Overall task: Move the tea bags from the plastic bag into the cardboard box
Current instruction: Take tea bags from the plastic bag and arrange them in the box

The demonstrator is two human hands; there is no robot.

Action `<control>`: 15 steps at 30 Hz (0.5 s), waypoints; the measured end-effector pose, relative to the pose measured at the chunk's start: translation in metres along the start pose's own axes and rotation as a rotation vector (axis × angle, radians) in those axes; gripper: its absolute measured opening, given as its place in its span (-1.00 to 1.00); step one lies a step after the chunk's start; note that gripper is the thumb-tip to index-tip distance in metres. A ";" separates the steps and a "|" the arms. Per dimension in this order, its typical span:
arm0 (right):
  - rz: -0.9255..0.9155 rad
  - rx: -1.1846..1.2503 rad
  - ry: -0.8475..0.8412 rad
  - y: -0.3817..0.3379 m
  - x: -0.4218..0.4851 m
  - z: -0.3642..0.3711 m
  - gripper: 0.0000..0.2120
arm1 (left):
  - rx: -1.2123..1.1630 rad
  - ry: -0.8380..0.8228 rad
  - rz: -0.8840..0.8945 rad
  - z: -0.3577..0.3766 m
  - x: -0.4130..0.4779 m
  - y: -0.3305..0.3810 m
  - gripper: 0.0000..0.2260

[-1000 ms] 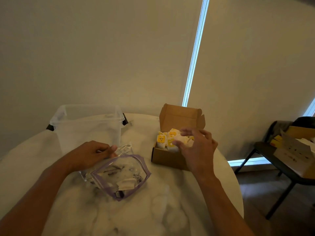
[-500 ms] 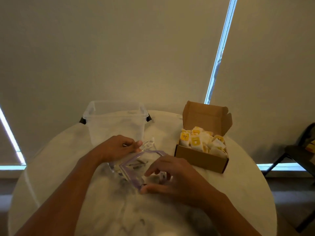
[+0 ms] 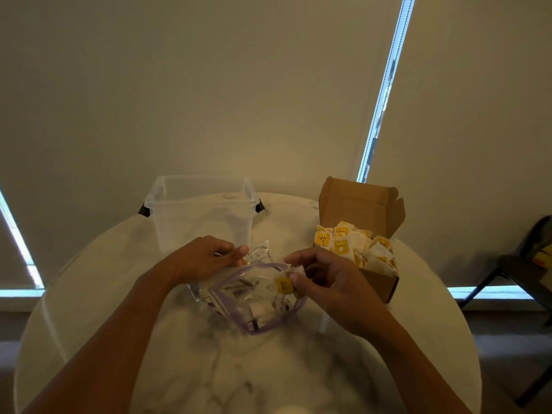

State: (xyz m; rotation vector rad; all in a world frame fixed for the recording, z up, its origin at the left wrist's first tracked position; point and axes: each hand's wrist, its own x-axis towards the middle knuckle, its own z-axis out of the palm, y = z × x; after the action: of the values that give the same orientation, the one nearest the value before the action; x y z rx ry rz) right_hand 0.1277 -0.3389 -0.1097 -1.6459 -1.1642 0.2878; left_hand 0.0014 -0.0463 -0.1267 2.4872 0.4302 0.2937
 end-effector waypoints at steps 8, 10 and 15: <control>0.088 0.674 0.141 -0.009 0.001 -0.018 -0.73 | -0.016 -0.019 -0.001 0.001 0.002 0.002 -0.48; 0.076 0.777 0.252 -0.007 0.004 -0.027 -0.73 | -0.017 -0.021 -0.008 0.002 0.003 0.001 -0.49; 0.018 0.583 0.624 0.007 0.007 -0.048 -0.86 | -0.004 -0.009 -0.013 0.002 0.003 0.001 -0.52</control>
State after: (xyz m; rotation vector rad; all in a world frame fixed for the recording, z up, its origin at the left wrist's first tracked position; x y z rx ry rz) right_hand 0.1678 -0.3620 -0.0930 -1.1048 -0.5200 0.0922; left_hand 0.0050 -0.0469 -0.1277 2.4800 0.4419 0.2774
